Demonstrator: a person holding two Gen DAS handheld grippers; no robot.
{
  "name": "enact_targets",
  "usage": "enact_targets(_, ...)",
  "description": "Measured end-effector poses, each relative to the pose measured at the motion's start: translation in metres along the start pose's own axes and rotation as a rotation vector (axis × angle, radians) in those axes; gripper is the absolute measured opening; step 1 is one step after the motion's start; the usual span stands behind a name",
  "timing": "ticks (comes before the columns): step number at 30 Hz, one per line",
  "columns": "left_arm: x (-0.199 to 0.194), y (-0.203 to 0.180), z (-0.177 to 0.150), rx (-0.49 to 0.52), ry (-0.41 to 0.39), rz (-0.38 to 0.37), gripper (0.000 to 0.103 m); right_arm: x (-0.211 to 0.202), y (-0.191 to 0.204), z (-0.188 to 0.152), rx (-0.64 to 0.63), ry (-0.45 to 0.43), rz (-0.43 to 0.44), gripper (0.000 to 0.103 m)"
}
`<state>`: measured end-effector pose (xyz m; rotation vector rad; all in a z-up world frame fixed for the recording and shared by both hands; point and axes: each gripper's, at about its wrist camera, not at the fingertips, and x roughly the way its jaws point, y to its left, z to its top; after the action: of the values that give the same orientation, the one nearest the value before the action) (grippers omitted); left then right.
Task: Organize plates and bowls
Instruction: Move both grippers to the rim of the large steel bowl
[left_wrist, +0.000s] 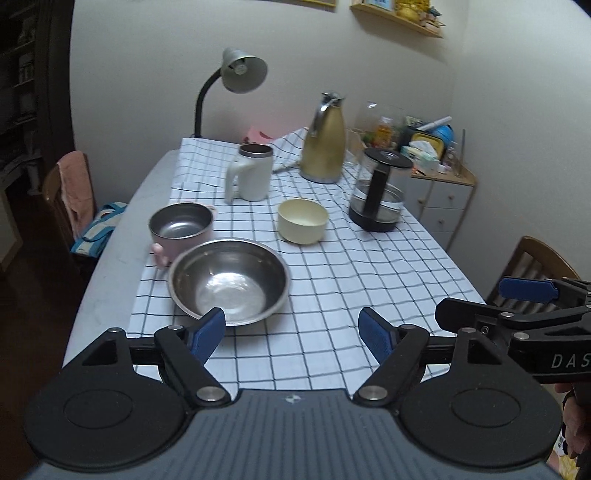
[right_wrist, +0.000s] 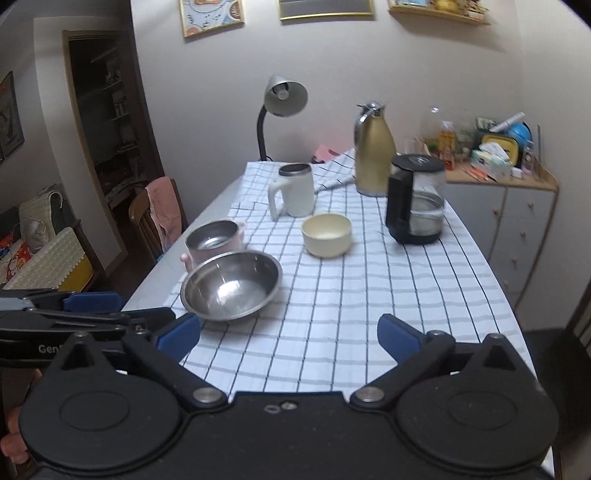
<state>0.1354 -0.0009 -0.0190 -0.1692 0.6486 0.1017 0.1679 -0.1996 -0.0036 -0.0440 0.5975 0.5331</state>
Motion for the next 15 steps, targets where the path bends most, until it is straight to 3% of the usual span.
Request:
enact_targets(3, 0.013, 0.012, 0.007, -0.023, -0.007, 0.034, 0.081, 0.023, 0.003, 0.011, -0.018, 0.001, 0.014, 0.103)
enact_targets(15, 0.104, 0.062, 0.03, -0.124, 0.14, 0.178, 0.081, 0.137, -0.004, 0.048, -0.054, 0.132, 0.043, 0.103)
